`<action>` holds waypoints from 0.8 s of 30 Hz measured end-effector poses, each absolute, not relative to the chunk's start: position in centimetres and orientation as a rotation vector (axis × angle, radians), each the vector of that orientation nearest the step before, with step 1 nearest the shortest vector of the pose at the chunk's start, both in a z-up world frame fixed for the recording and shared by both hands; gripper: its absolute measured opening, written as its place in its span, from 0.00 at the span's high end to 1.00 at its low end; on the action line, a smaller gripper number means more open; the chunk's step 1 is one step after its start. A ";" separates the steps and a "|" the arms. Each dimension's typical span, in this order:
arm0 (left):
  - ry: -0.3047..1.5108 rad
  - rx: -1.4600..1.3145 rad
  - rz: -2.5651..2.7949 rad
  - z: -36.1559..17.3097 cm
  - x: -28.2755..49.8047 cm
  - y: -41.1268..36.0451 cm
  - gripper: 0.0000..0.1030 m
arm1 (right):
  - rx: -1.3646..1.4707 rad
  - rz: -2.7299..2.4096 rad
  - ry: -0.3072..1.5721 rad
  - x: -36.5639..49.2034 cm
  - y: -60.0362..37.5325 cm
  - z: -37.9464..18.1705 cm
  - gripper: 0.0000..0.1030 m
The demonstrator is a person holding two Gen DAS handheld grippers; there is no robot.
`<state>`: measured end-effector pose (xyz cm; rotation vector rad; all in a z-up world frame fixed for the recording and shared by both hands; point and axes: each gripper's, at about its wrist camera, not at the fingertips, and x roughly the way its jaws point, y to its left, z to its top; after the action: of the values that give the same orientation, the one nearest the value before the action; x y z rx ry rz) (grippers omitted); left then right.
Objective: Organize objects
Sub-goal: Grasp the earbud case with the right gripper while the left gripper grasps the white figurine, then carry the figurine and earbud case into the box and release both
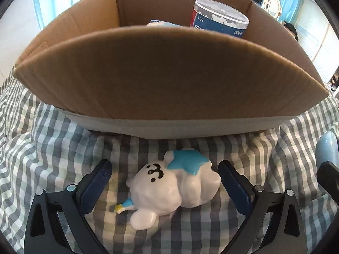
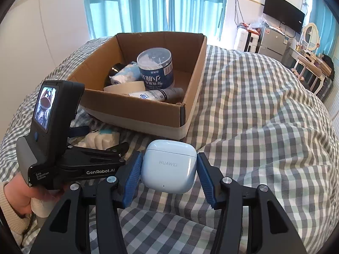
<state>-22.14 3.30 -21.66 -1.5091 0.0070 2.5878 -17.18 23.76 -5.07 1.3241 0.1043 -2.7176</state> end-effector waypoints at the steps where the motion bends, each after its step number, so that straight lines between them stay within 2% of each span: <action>1: 0.006 -1.505 2.588 -21.6 -22.1 3.2 0.07 | 1.328 -2.717 0.103 -17.2 23.7 -5.1 0.49; 4: 0.022 -1.508 2.577 -21.7 -21.8 3.1 0.29 | 1.341 -2.720 0.102 -17.1 23.8 -5.4 0.49; 7: 0.028 -1.500 2.566 -21.4 -21.5 3.0 0.35 | 1.347 -2.729 0.098 -17.0 24.0 -5.5 0.49; 18: 0.080 -1.499 2.589 -18.7 -18.2 1.6 0.36 | 1.337 -2.779 0.153 -15.8 23.7 -5.3 0.49; 24: 0.116 -1.455 2.639 -15.9 -15.1 -0.6 0.36 | 1.287 -2.809 0.125 -14.3 23.2 -3.2 0.49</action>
<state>-15.13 -0.61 -15.85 -1.4548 0.1157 2.6388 -14.25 23.16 -3.16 1.2874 0.1251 -2.8094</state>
